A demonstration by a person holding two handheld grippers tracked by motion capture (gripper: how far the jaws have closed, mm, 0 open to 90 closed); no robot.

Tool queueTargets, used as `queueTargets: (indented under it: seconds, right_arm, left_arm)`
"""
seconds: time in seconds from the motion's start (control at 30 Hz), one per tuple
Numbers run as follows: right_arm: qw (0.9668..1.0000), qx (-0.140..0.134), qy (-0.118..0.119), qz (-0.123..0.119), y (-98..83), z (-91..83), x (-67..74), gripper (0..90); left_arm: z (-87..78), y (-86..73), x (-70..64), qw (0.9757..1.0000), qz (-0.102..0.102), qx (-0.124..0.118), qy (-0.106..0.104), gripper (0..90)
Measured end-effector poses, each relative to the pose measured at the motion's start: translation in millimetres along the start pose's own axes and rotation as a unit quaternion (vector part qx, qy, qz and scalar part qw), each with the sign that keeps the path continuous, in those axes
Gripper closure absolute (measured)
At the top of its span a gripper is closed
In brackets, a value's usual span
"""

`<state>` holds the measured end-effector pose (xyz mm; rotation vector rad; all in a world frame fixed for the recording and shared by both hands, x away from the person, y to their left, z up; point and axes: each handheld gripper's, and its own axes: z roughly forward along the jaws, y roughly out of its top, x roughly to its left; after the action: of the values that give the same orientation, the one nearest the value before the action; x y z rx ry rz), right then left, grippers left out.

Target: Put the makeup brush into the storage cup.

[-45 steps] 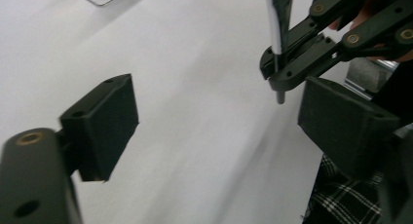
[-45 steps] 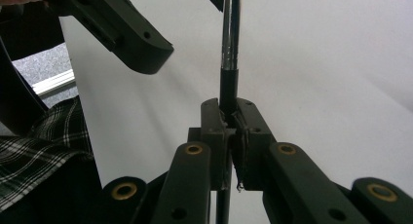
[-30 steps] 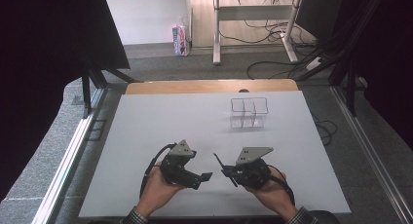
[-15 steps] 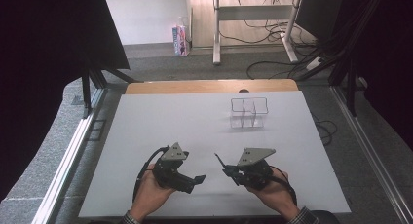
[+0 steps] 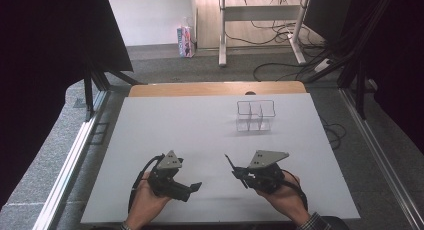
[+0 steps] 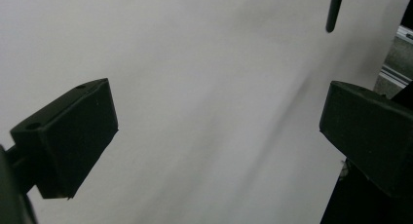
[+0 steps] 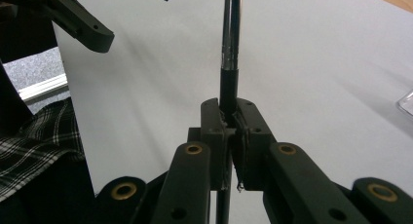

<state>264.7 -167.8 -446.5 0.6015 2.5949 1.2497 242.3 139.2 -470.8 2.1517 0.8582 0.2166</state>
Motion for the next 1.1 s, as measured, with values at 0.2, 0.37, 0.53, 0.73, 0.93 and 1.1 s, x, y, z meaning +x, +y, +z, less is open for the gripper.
queueTargets:
  seconds: [0.2, 0.37, 0.53, 0.73, 0.93, 1.1]
  right_arm:
    - [1.0, -0.002, -0.007, 0.005, -1.2, -3.3, -3.6, 83.3]
    - [0.9997, -0.011, -0.016, 0.012, -1.4, -6.5, -5.6, 83.2]
    - [0.9996, -0.012, -0.02, 0.014, -1.8, -7.6, -7.0, 83.2]
    - [0.9991, -0.017, -0.03, 0.022, -1.2, -9.7, -10.5, 83.2]
    - [0.9983, -0.024, -0.038, 0.038, -0.8, -14.8, -18.0, 83.3]
    - [0.9973, -0.028, -0.044, 0.053, -0.9, -15.9, -23.7, 83.3]
  left_arm:
    - [-2.8, -9.3, 2.8, 0.9999, -0.007, -0.002, 0.014, 1.1]
    - [-5.3, -15.5, 4.1, 0.9996, -0.008, -0.003, 0.026, 1.2]
    - [-8.2, -23.7, 6.8, 0.9994, -0.011, -0.007, 0.033, 1.1]
    - [-9.2, -32.6, 9.3, 0.999, -0.011, 0.002, 0.043, 0.3]
    - [-14.9, -38.5, 11.9, 0.9984, -0.014, -0.004, 0.054, 0.0]
    - [-19.3, -44.9, 16.6, 0.9978, -0.022, -0.005, 0.062, 0.0]
